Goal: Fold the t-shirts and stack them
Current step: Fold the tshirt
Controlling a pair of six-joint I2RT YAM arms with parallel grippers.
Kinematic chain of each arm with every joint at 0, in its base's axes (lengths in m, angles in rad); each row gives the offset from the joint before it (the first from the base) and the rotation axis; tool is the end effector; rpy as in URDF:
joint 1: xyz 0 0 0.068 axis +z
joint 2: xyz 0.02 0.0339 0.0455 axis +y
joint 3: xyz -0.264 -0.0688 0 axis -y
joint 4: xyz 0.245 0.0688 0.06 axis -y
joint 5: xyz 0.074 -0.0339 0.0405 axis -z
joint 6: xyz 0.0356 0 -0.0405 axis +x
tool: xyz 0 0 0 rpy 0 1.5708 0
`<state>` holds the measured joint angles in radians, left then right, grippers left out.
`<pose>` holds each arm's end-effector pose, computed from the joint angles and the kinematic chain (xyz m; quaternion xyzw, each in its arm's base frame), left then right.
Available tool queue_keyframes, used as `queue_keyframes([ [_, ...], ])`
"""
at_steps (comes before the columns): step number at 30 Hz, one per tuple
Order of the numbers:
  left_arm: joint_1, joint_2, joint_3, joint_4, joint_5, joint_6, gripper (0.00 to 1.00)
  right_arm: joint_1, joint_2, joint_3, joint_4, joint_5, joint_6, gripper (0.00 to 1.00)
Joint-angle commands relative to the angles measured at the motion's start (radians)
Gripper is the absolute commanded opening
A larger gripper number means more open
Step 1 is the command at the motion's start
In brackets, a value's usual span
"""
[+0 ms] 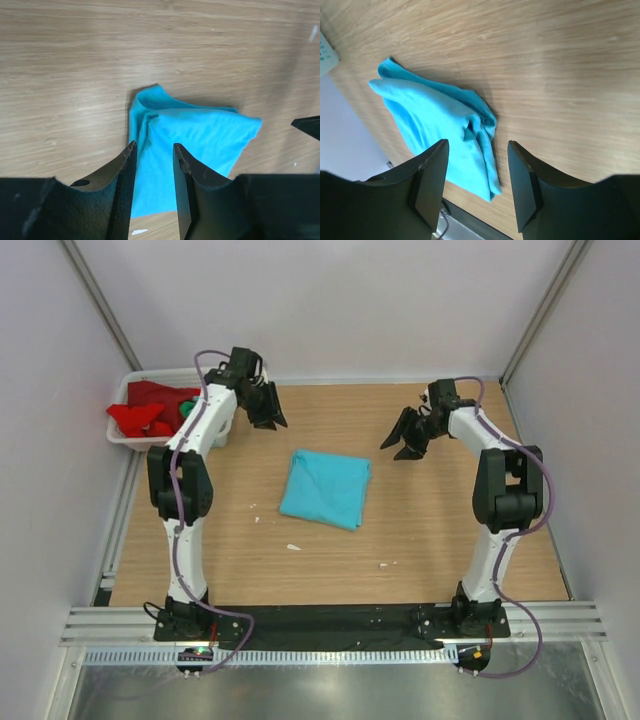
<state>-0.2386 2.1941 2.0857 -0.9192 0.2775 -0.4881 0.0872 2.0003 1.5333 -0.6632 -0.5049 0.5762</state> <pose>0.4642 -0.1229 0.2683 -0.0819 0.9513 -0.2190 0.2010 0.4175 0.0538 0.2017 0.1758 0.9300 0.2994 0.1207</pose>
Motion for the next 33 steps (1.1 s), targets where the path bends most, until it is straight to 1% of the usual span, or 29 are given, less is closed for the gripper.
queue_keyframes([
  [1,0.004,-0.184,-0.080,0.049,0.079,0.011,0.36,0.034,-0.154,-0.024,-0.044,0.045,-0.093,0.56],
  [2,0.002,-0.207,-0.181,0.075,0.121,0.000,0.35,0.043,-0.173,-0.054,-0.015,0.007,-0.084,0.57],
  [3,-0.002,-0.230,-0.238,0.112,0.164,-0.012,0.34,0.054,-0.196,-0.123,0.019,-0.010,-0.056,0.57],
  [4,-0.007,-0.261,-0.293,0.188,0.246,-0.021,0.34,0.068,-0.225,-0.155,0.096,-0.027,-0.036,0.57],
  [5,-0.010,-0.273,-0.381,0.221,0.274,-0.044,0.33,0.089,-0.236,-0.186,0.141,-0.047,-0.015,0.57],
  [6,-0.016,-0.281,-0.421,0.259,0.314,-0.062,0.31,0.100,-0.242,-0.237,0.186,-0.090,0.043,0.57],
  [7,-0.016,-0.289,-0.461,0.372,0.392,-0.087,0.30,0.109,-0.244,-0.257,0.277,-0.102,0.068,0.55],
  [8,-0.019,-0.298,-0.534,0.435,0.434,-0.146,0.28,0.127,-0.241,-0.298,0.333,-0.119,0.098,0.50],
  [9,-0.024,-0.298,-0.561,0.498,0.460,-0.168,0.28,0.132,-0.233,-0.315,0.390,-0.145,0.125,0.48],
  [10,-0.028,-0.294,-0.584,0.588,0.483,-0.184,0.28,0.138,-0.222,-0.326,0.477,-0.164,0.172,0.44],
  [11,-0.031,-0.263,-0.592,0.601,0.483,-0.193,0.27,0.143,-0.195,-0.335,0.519,-0.181,0.194,0.38],
  [12,-0.037,-0.242,-0.587,0.611,0.486,-0.202,0.27,0.146,-0.174,-0.347,0.563,-0.196,0.212,0.24],
  [13,-0.038,-0.215,-0.575,0.638,0.499,-0.210,0.27,0.148,-0.154,-0.348,0.630,-0.222,0.247,0.20],
  [14,-0.038,-0.168,-0.567,0.645,0.499,-0.217,0.26,0.148,-0.135,-0.349,0.657,-0.231,0.261,0.18],
  [16,-0.038,-0.122,-0.537,0.663,0.505,-0.244,0.25,0.148,-0.083,-0.338,0.720,-0.236,0.272,0.17],
  [17,-0.038,-0.099,-0.527,0.661,0.518,-0.257,0.23,0.148,-0.062,-0.329,0.721,-0.235,0.271,0.16],
  [19,-0.044,-0.095,-0.533,0.672,0.514,-0.265,0.23,0.143,-0.003,-0.305,0.726,-0.234,0.269,0.15],
  [21,-0.057,-0.128,-0.561,0.672,0.477,-0.251,0.25,0.135,0.028,-0.300,0.737,-0.244,0.274,0.15],
  [22,-0.060,-0.160,-0.576,0.672,0.474,-0.244,0.25,0.123,0.049,-0.305,0.779,-0.248,0.284,0.15],
  [24,-0.065,-0.191,-0.637,0.669,0.474,-0.244,0.25,0.109,0.060,-0.321,0.813,-0.251,0.304,0.15],
  [28,-0.071,-0.299,-0.794,0.652,0.447,-0.218,0.25,0.068,0.103,-0.311,0.817,-0.261,0.295,0.15],
  [31,-0.073,-0.353,-0.854,0.602,0.419,-0.167,0.25,0.043,0.140,-0.291,0.812,-0.273,0.297,0.16],
  [33,-0.071,-0.407,-0.868,0.556,0.408,-0.130,0.25,0.046,0.137,-0.242,0.760,-0.261,0.274,0.18],
])
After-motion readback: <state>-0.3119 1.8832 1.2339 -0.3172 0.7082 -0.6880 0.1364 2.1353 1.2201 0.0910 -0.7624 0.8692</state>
